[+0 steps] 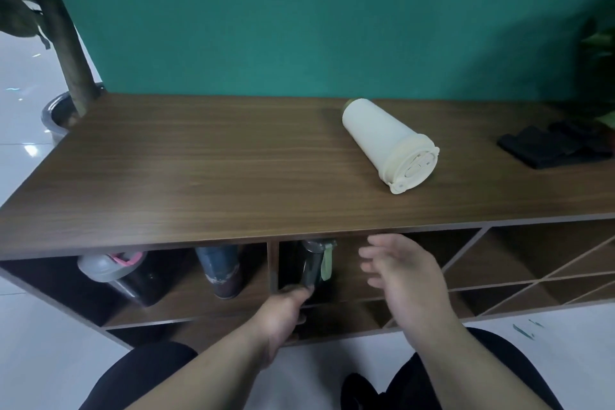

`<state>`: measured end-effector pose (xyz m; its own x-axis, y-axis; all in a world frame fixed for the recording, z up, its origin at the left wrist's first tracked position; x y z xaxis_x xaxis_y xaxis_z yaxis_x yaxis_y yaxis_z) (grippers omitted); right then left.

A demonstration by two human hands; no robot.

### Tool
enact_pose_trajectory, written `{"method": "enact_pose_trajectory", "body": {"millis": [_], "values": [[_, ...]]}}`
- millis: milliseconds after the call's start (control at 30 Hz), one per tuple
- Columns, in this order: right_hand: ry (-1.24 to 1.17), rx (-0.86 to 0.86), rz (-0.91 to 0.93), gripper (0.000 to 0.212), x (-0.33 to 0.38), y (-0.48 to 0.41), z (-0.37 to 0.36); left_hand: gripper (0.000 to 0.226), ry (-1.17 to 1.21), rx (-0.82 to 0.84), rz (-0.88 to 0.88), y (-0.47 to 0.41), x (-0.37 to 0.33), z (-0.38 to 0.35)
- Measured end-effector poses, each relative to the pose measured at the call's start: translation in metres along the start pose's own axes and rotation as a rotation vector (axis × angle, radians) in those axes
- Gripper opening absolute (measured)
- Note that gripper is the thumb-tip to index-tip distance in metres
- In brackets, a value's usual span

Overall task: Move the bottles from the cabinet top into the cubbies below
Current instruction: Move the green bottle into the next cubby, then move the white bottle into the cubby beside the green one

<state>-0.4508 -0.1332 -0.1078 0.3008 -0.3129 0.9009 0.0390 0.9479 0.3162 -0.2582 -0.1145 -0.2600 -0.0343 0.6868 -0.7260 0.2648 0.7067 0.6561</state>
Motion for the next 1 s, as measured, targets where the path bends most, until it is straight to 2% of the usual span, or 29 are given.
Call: {"method": "enact_pose_trajectory", "body": {"millis": [133,167,267,300,367,433,533,667,800,900,1000], "values": [[0.006,-0.278,0.132,0.011,0.047,0.021,0.049,0.017,-0.037,0.081,-0.112,0.012,-0.015,-0.019],[0.058,-0.322,0.160,0.021,0.060,0.019,0.056,0.018,-0.039,0.092,-0.127,0.015,-0.017,-0.023],[0.280,-0.433,0.172,0.090,0.091,-0.002,0.071,0.023,-0.074,0.128,-0.134,0.020,-0.016,-0.029],[0.321,-0.442,0.146,0.106,0.096,-0.013,0.074,0.024,-0.092,0.136,-0.132,0.021,-0.015,-0.029],[0.363,-0.408,0.069,0.119,0.099,-0.038,0.076,0.023,-0.118,0.143,-0.130,0.025,-0.013,-0.028],[0.381,-0.348,0.009,0.117,0.099,-0.055,0.070,0.020,-0.130,0.145,-0.128,0.030,-0.012,-0.026],[0.321,-0.326,0.008,0.100,0.099,-0.059,0.064,0.017,-0.128,0.149,-0.136,0.036,-0.013,-0.025],[0.242,-0.340,0.150,0.096,0.107,-0.027,0.065,0.018,-0.117,0.160,-0.172,0.045,-0.017,-0.025],[0.126,-0.353,0.371,0.093,0.120,0.042,0.080,0.018,-0.133,0.147,-0.214,0.048,-0.020,-0.025],[0.113,-0.267,0.454,0.097,0.124,0.096,0.086,0.021,-0.136,0.146,-0.233,0.049,-0.021,-0.026],[0.198,-0.168,0.450,0.090,0.118,0.136,0.086,0.022,-0.145,0.159,-0.233,0.050,-0.018,-0.030]]}}
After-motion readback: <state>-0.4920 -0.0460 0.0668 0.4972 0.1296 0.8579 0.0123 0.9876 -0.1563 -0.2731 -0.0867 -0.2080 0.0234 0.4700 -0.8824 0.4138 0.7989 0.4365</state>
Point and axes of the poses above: each hand's wrist, its own y-axis away from the middle knuckle, its own z-axis out of the back of the hand, x = y × z, the point moved 10 cm from there along -y, towards the middle knuckle, and after that the axes turned 13 degrees about x, right-handed, at the moved point
